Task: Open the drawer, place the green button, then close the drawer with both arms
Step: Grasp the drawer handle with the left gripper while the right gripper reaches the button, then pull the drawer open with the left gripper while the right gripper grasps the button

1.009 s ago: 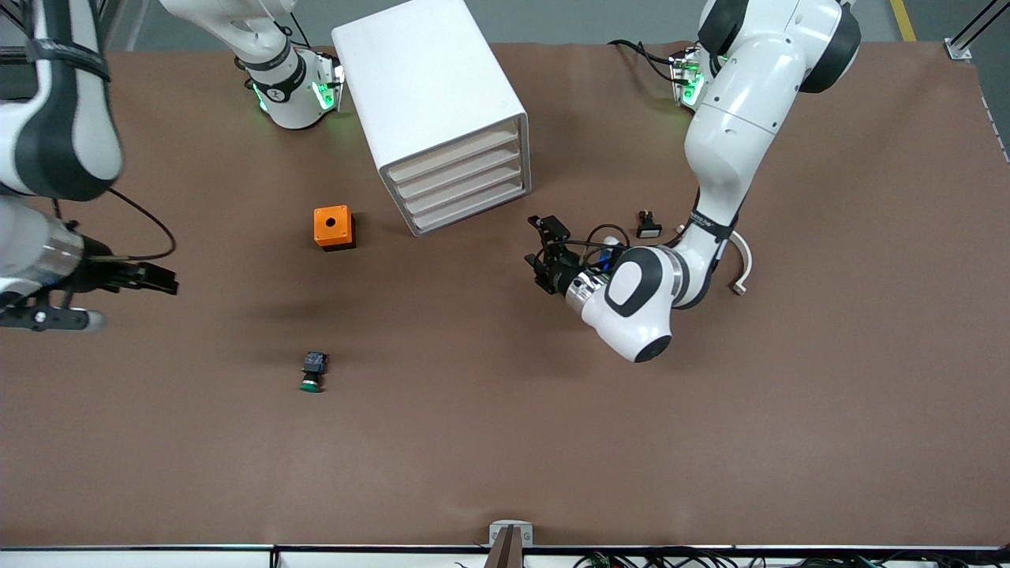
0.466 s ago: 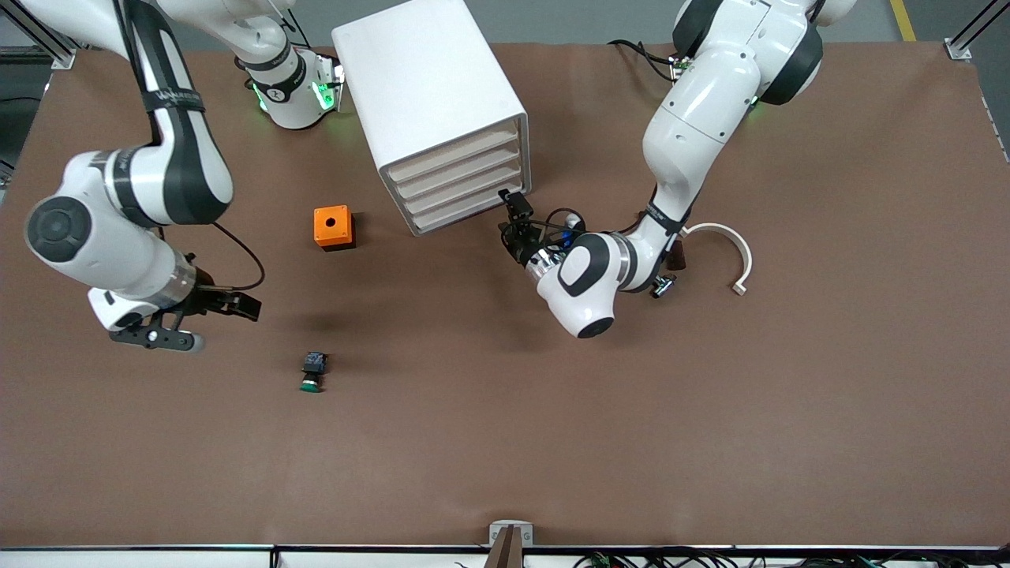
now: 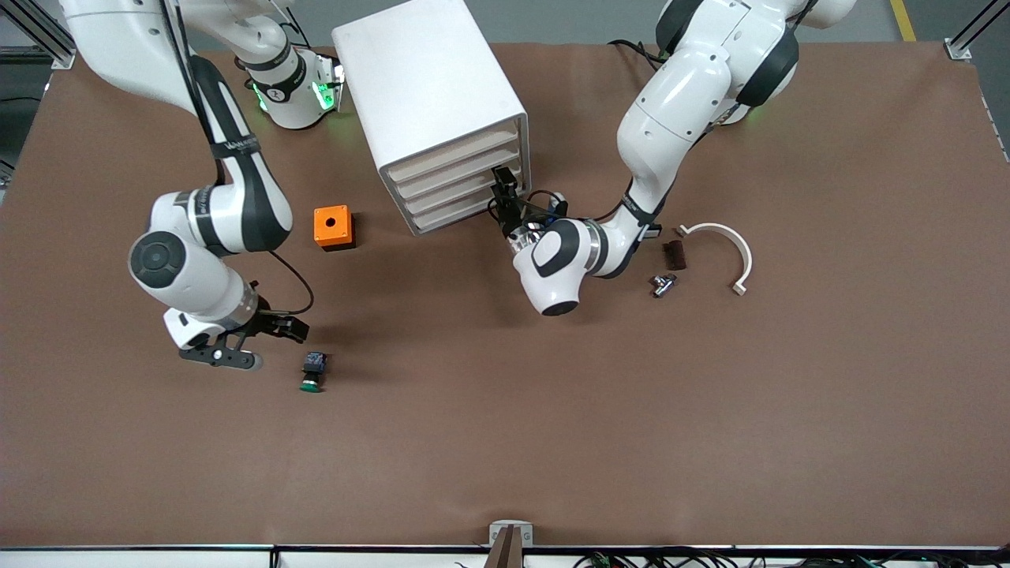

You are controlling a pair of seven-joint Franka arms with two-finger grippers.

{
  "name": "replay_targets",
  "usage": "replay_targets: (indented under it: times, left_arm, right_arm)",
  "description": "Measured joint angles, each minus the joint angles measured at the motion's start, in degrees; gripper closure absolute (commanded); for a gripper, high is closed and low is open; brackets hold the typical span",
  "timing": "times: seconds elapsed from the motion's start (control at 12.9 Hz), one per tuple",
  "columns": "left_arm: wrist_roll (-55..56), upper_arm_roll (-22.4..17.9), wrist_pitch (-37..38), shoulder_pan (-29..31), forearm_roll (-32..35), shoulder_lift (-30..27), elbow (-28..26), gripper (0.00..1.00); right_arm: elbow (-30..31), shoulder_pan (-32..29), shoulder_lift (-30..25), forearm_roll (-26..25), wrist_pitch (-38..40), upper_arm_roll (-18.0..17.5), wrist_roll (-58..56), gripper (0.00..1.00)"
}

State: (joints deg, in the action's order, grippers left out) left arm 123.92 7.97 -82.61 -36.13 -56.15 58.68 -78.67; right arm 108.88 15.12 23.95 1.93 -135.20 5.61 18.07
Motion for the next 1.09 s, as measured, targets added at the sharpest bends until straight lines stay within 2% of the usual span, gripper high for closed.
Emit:
replay_targets:
  times: [0.23,0.39,0.7,1.09]
  left_arm:
    - [0.1,0.0,0.1,-0.5,0.0,0.4,-0.3,0.81]
    - [0.1,0.0,0.2,-0.6,0.0,0.4,-0.4,0.89]
    - [0.5,-0.2,0.2,-0.1,-0.7,0.4,-0.5,0.91]
    - [0.6,-0.5,0.2,3.4,-1.8,0.4,-0.4,0.89]
  right_arm:
    - [0.5,1.9,4.1,0.6,-6.1,0.0,2.3,0.00]
    - [0.6,3.0,6.9,0.8,-9.6,0.0,4.1,0.00]
    - [0.5,3.7,10.3,1.1,-14.0,0.1,5.0,0.00]
    - [-1.6,3.6,12.2,1.1,-14.6,0.6,5.0,0.00]
